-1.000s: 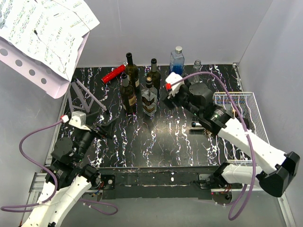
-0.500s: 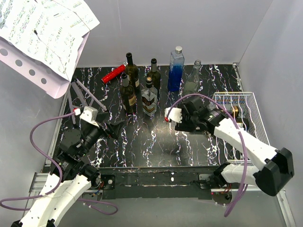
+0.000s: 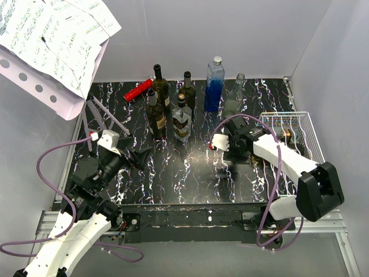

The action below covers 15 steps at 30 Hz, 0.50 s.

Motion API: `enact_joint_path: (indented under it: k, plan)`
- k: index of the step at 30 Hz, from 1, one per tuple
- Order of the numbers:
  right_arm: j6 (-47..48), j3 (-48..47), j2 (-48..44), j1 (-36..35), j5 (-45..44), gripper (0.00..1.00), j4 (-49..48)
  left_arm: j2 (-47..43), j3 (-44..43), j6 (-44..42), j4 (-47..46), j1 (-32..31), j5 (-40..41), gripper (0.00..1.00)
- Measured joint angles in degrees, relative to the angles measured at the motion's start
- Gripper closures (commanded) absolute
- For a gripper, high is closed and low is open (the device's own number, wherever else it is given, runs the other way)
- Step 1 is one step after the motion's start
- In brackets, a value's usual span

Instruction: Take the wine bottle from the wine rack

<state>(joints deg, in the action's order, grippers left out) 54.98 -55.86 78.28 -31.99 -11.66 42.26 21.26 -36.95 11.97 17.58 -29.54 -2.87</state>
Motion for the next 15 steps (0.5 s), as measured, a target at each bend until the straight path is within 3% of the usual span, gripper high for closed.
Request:
enact_joint_path:
  k: [15]
  plan:
    - [0.42,2.21,6.8,2.03,-1.97,0.29,-2.14,0.02,0.0,0.0,0.0,0.0,-0.28,0.02]
